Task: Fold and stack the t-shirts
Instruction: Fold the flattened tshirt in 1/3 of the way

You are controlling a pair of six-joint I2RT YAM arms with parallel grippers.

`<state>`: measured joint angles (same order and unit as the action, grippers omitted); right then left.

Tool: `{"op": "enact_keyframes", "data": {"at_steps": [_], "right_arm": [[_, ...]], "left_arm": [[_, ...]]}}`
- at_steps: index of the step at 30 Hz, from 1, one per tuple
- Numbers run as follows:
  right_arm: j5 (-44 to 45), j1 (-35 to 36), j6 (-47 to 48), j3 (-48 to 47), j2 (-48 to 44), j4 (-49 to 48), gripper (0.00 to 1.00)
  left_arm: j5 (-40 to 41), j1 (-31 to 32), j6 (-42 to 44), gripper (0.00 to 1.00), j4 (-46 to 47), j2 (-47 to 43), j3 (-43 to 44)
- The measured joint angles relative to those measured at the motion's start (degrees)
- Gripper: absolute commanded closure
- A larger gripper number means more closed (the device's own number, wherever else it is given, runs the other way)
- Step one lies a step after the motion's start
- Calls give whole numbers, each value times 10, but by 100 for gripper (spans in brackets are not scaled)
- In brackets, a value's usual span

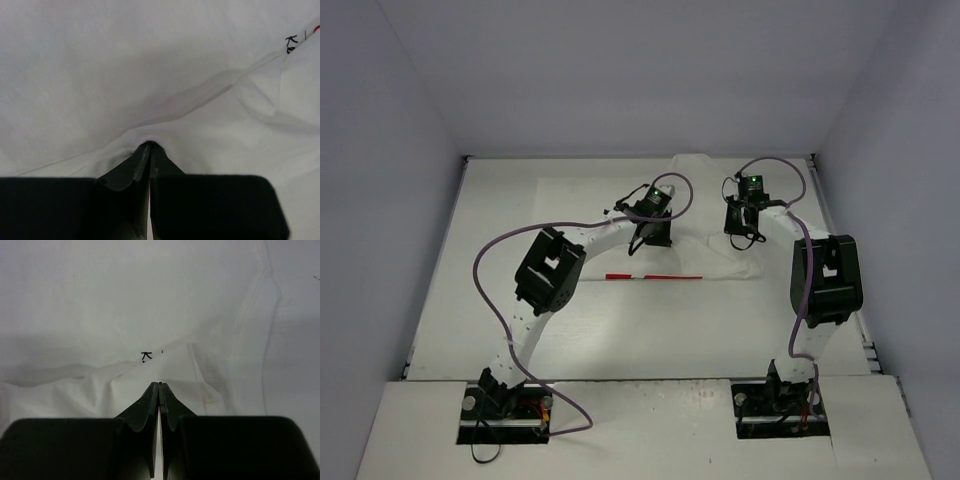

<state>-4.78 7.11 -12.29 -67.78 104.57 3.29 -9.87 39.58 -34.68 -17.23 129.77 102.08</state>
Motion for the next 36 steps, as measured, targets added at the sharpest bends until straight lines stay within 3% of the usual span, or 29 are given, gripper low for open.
{"op": "enact_keyframes", "data": {"at_steps": [5,7,11,13,15,17,19,22,27,30,36], "right_arm": [[0,-6,-1,9,2,-7,100],[0,-11,-4,14,6,-10,100],[8,-16,-11,21,15,-10,100],[14,-18,-13,22,15,-10,100],[21,-17,-13,22,14,-10,100],[30,-11,-11,22,7,-9,97],[35,-2,-10,22,-7,-9,90],[35,10,-13,22,-35,-11,65],[44,20,-26,47,-56,-25,61],[52,20,-32,82,-56,-24,53],[72,20,-43,139,-58,-36,46]], "left_arm": [[16,-8,12,100,2,8,16],[21,-13,22,96,3,8,30],[27,-24,56,80,1,18,85],[30,-29,72,61,1,18,103],[39,-36,80,51,-1,9,105],[55,-44,87,43,-3,-19,70],[81,-53,89,42,-15,-64,13],[132,-72,87,40,-35,-157,-100],[179,-123,75,39,-56,-273,-261],[195,-157,67,39,-65,-278,-307],[210,-187,54,39,-78,-265,-357]]}}
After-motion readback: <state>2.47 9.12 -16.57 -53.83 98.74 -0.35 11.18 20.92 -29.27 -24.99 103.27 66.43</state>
